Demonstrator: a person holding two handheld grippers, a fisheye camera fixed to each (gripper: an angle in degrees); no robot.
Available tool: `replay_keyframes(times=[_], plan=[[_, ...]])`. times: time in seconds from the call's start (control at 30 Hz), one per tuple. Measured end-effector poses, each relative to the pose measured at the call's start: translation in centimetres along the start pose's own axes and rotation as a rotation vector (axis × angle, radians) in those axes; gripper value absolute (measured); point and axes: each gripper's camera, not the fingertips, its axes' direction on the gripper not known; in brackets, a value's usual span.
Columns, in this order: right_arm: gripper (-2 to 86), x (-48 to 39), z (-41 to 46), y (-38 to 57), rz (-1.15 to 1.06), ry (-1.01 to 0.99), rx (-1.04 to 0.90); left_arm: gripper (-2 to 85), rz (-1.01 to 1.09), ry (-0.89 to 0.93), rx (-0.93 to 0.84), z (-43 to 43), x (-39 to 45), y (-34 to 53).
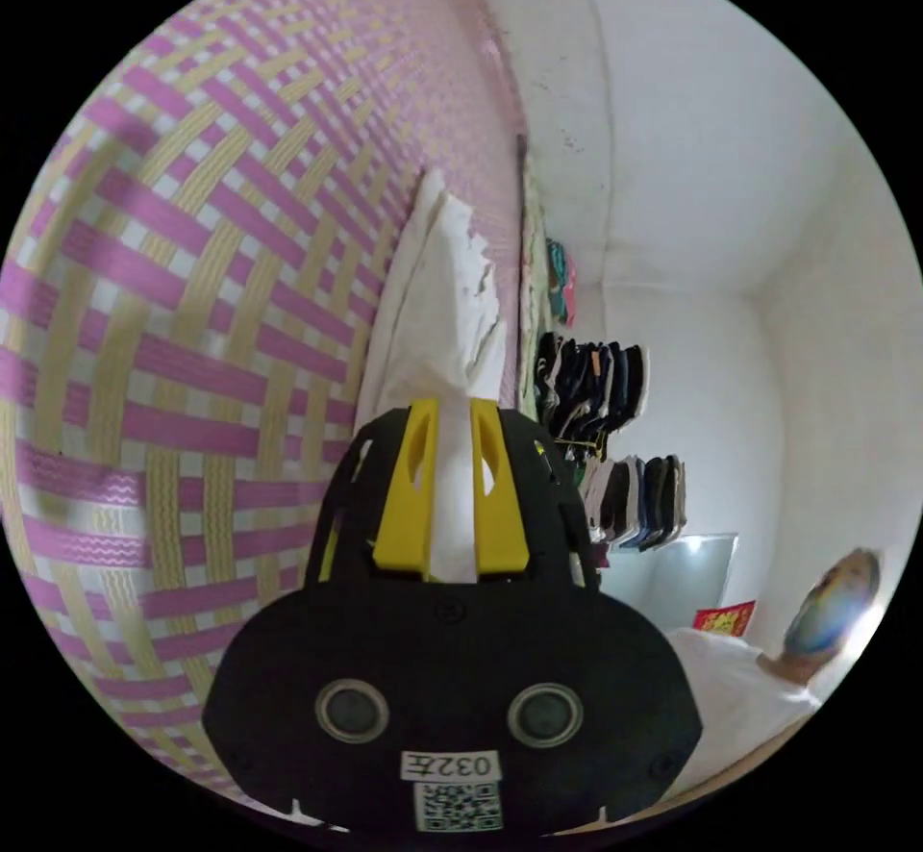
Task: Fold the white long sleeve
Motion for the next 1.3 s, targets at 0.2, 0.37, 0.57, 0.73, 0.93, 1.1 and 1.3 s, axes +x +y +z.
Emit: replay_keyframes(times=[0.2, 0.37, 0.57, 0.73, 0.93, 1.1, 1.3], plan=[[6.4, -3.9, 3.8, -0.1, -0.147, 0.080, -0.052, -0.1, 0.121, -0.116, -0.042, 4.2, 0.9, 1.2], [2.3, -4.5, 6.8, -1.0, -0.113, 0.199, -0.056, -0.6, 0.121, -0.172, -0.032, 6.5, -0.4, 1.7], [5.6, -8.8, 5.2, 2.9, -0.209, 0.111, -0.094, 2.1, 0.280, -0.138, 0.045, 2.7, 0.8, 9.1], [7.5, -11.5, 3.5, 9.9, -0.304, 0.280, -0.103, 8.2, 0.382, -0.266, 0.007, 0.7, 0.3, 17.5], [10.7, -14.4, 6.3, 14.7, -0.418, 0.348, -0.188, 10.6, 0.529, -0.416, -0.119, 4.5, 0.6, 24.0], [11.7, -18.4, 9.2, 16.5, -0.629, 0.475, -0.219, 11.5, 0.649, -0.539, -0.107, 7.4, 1.6, 26.6], [6.7, -22.6, 12.9, 18.3, -0.844, 0.724, -0.279, 11.7, 0.802, -0.647, -0.125, 10.2, 3.0, 28.1]])
